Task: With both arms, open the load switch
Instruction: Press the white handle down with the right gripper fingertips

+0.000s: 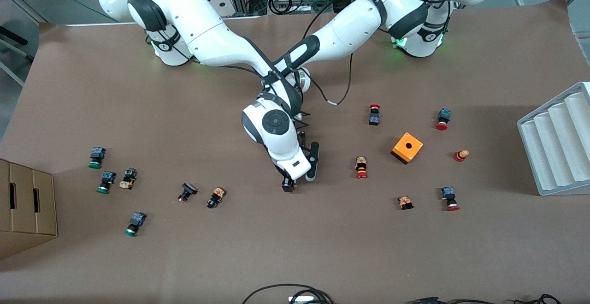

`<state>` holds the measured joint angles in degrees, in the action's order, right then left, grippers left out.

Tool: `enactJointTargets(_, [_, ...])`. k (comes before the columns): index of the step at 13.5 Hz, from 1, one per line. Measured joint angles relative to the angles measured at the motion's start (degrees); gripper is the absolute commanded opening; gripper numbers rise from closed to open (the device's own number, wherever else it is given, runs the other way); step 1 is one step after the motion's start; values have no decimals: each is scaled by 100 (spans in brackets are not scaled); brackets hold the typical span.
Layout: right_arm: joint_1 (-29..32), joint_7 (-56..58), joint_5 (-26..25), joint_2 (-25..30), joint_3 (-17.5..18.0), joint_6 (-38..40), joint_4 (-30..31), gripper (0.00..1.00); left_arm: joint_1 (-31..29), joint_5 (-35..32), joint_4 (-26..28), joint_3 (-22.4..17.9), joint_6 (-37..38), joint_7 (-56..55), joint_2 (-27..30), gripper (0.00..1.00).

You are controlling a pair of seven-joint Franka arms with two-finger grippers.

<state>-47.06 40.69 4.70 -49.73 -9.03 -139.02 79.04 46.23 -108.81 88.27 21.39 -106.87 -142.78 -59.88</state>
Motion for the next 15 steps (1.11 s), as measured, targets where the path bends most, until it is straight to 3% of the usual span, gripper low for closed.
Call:
enactJointTargets(9, [-15,-1,2,3,1,16,1,66,0,0,0,0,0,0,0,73])
enactJointTargets(15, [-20,1,1,29,0,37,3,66,0,0,-1,0,0,0,0,73])
